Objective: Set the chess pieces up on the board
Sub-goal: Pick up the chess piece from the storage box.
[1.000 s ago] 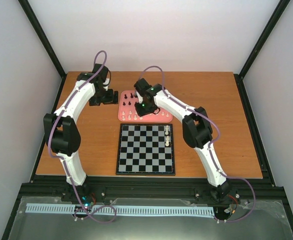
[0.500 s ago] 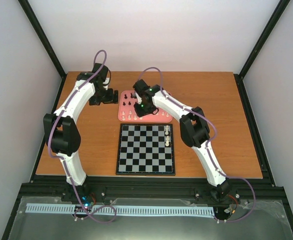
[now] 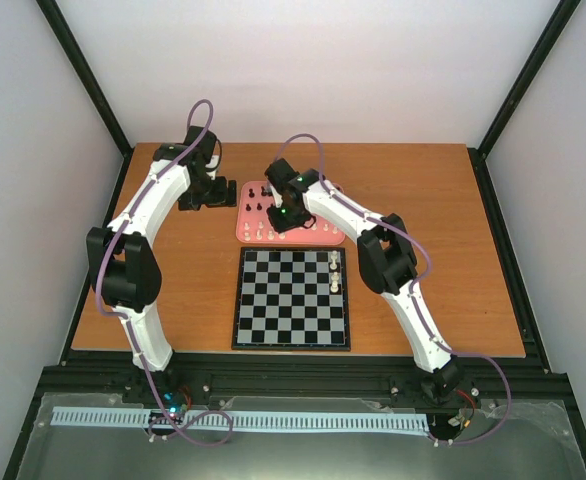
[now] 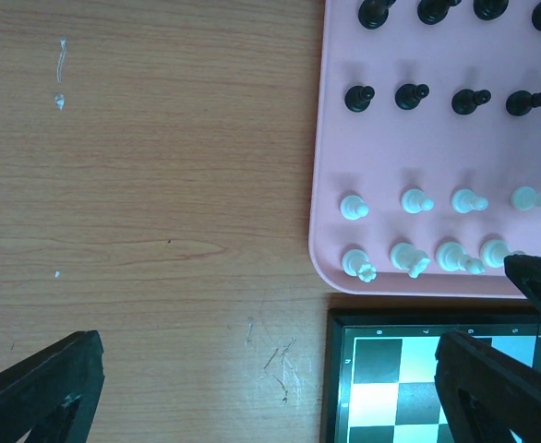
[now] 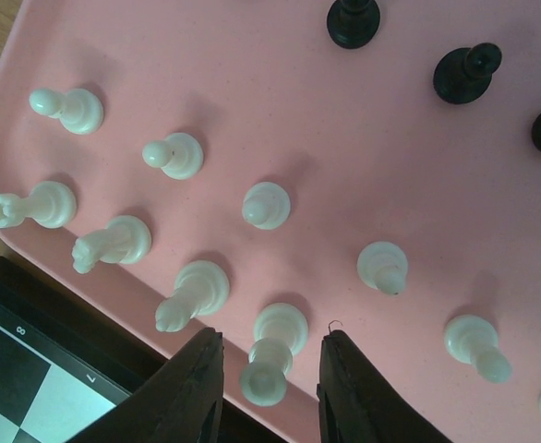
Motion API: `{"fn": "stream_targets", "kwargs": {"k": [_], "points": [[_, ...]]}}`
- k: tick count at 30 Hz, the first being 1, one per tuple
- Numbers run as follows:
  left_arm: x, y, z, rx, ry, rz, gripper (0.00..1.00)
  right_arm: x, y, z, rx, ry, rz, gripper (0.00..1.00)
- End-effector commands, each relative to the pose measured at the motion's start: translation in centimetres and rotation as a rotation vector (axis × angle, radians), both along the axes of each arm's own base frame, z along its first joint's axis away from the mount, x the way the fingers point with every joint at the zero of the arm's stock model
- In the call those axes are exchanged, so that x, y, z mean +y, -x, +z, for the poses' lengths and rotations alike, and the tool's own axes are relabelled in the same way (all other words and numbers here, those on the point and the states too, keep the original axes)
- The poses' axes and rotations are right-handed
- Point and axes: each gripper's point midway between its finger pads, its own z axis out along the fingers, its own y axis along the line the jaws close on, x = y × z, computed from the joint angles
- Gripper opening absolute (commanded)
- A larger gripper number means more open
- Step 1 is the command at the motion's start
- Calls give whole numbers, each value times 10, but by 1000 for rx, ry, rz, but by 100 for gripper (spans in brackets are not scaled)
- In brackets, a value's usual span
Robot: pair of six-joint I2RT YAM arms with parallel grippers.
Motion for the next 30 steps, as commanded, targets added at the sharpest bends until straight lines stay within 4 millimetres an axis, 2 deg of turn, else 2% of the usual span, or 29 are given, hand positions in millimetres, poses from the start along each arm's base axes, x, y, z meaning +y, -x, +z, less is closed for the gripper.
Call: {"fn": "stream_targets", "kwargs": {"k": [1,13,18,21,23,26,30], "points": [[-3,-3,12,-24,21,13,100,0,-2,-9,2,21,1,35],[-3,-3,13,-25,25,12,100,-2,-5,-18,3,42,-2,31],[-3,-3,14,-27,24,14,100,-6,-5,-15,-6,57,-5,17],[-3,-3,15,-29,25,13,100,-7,-4,-12,-7,63,0,4],[-2,-3,16,-31,23,13,100,-9,-2,-8,-4,65,2,3],[-2,-2,17,-34,20,13,100,-12,3,5,-3,66,12,3],[0,-2,19,-40,13,14,100,-17,12,42,-24,50,29,3]]}}
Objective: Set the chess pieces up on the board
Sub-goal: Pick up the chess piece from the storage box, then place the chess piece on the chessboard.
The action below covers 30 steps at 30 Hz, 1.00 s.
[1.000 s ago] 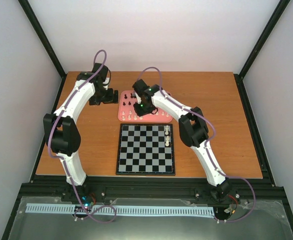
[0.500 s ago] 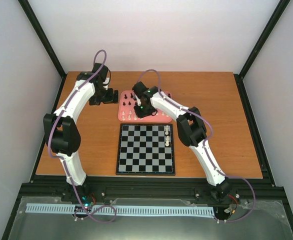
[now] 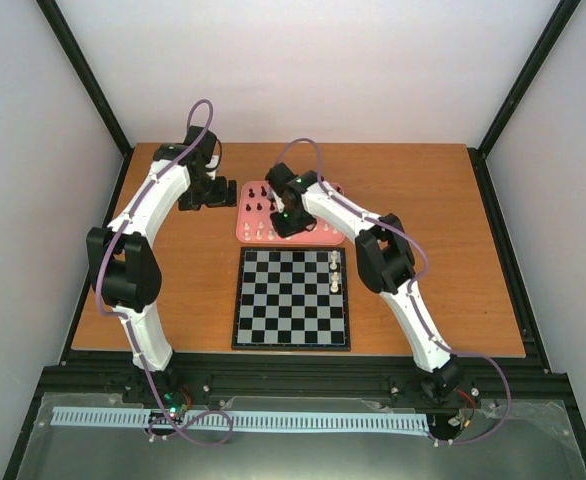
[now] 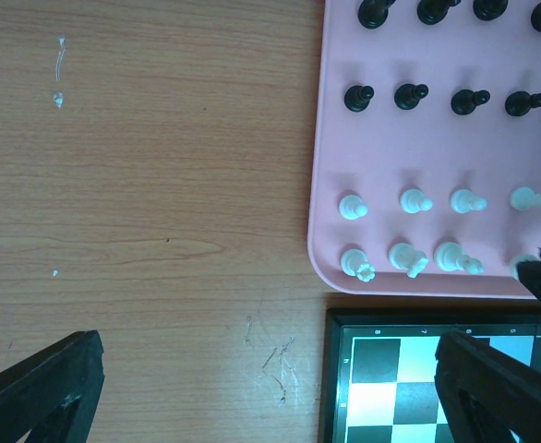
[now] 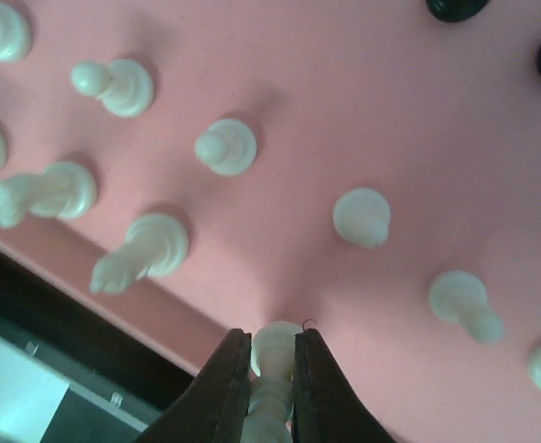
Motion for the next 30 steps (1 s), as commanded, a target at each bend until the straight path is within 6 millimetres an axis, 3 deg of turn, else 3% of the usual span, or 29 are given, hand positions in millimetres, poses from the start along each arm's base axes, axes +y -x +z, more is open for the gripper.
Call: {"fn": "stream_targets", "kwargs": {"k": [1,4,7,11,16,24,30], "points": [[0,-2,20,-43,8,10,100,-7,8,72,-65,-34,28,3],[1,-2,20,-45,8,10,100,-18,21,105,-88,-44,37,3],[1,-1,20,-47,8,10,100,-36,44,118,-70,-39,32,3],[1,-2,21,-50,7,9,100,-67,84,113,-40,-34,2,3],[2,-3,18,-37,-4,8,100,-106,116,97,-28,25,-59,3],[13,-12,22,-71,-77,12,100,-137,163,86,-13,-38,-149,3],[10,-7,25,-89,-52,10,100,-161,178,89,-56,-34,-265,3]]}}
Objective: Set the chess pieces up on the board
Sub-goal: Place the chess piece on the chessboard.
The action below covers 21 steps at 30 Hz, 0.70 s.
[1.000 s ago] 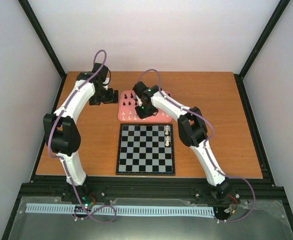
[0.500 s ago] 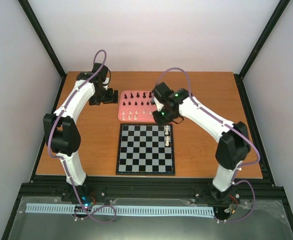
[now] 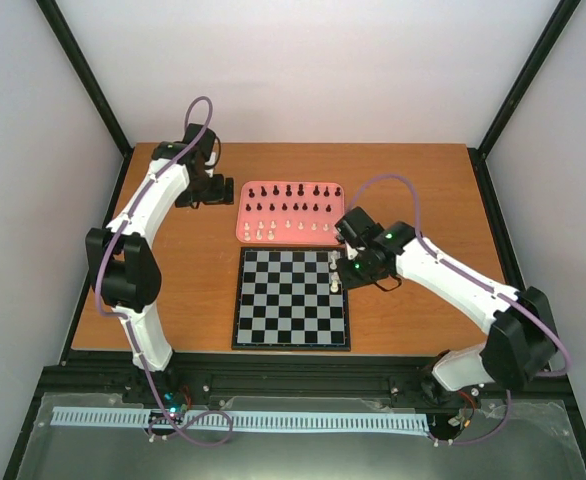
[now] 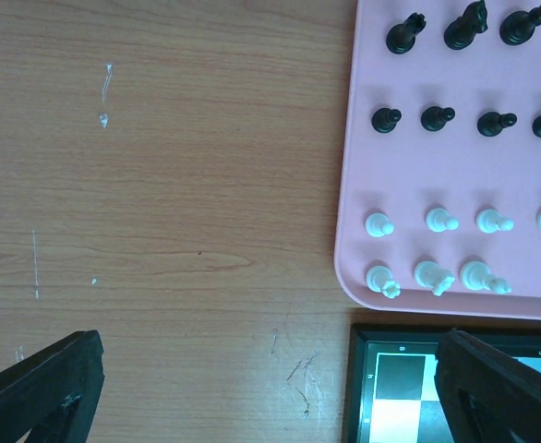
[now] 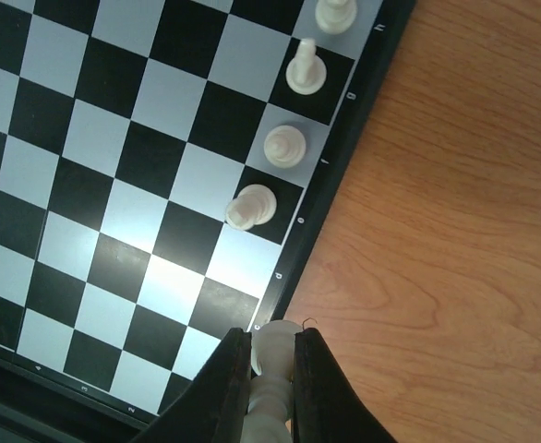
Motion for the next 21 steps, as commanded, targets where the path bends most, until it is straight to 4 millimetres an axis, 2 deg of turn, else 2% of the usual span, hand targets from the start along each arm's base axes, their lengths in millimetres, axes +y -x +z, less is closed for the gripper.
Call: {"fn": "stream_targets", "kwargs": {"k": [1,4,9,12,18,21], "points": [[-1,-1,17,-59,16,-5,100,-6,-1,8,-65,-43,-120,3],[-3,2,25,-79,38,-5,100,-9,7,2,-50,-41,-166,3],[-3,4,36,-125,51,11,100,-2,21,-18,-26,-3,-130,3],[-4,4,37,-137,54,9,100,4,19,-21,-47,-16,-151,3],[-4,4,43,-152,45,0,100,11,18,-46,-43,-39,-187,3],[-3,4,42,-151,41,1,100,19,16,-51,-53,-23,-174,3]]}}
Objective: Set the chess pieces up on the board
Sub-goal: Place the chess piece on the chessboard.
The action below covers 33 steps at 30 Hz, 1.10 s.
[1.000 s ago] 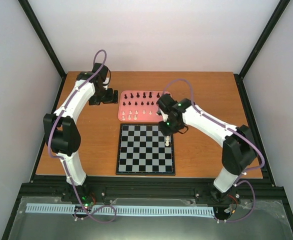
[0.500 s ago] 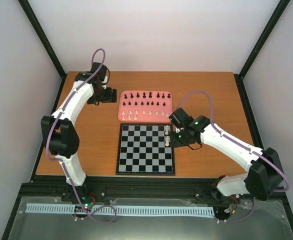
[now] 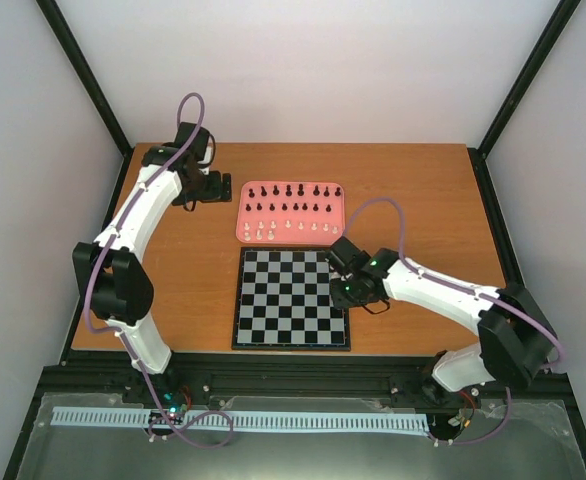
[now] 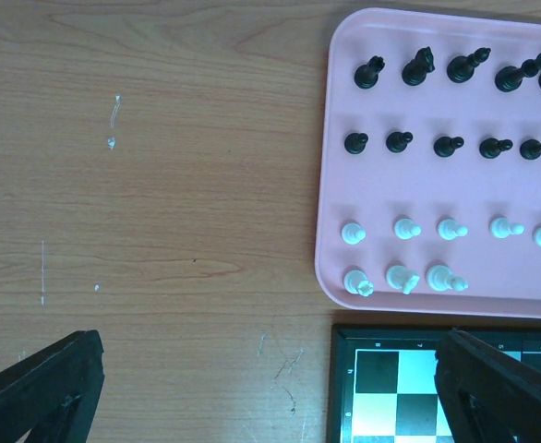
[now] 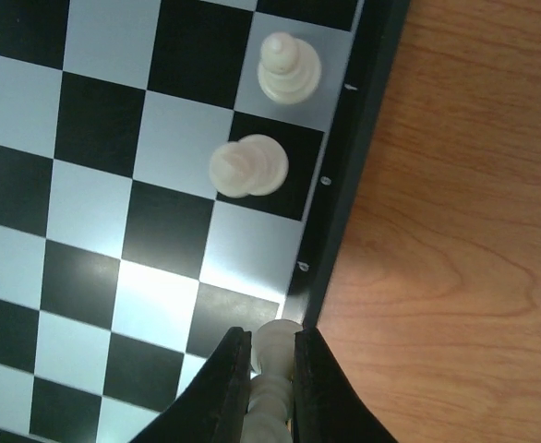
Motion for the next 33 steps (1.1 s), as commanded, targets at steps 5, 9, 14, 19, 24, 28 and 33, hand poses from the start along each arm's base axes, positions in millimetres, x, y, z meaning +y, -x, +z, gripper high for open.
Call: {"fn": "stream_targets", "kwargs": {"k": [5,9,14,19,24,28,33], "points": [[-4,1,6,-32,17,-1,100,20,-16,-4,-53,7,-14,3],[-3,3,2,-27,11,1,100,19,-15,-6,-40,17,-2,3],[-2,5,-2,-18,5,-3,100,24,-16,-9,-29,18,15,3],[-2,5,0,-24,5,-3,100,27,-19,-11,-30,20,21,3],[-2,5,0,-23,2,-2,100,28,-17,-15,-15,19,27,3],[-2,6,-3,-16,2,-2,100,29,-17,-17,-13,18,33,3],[-1,7,-4,-15,-2,-2,100,29,-16,-20,-3,21,31,3]]}}
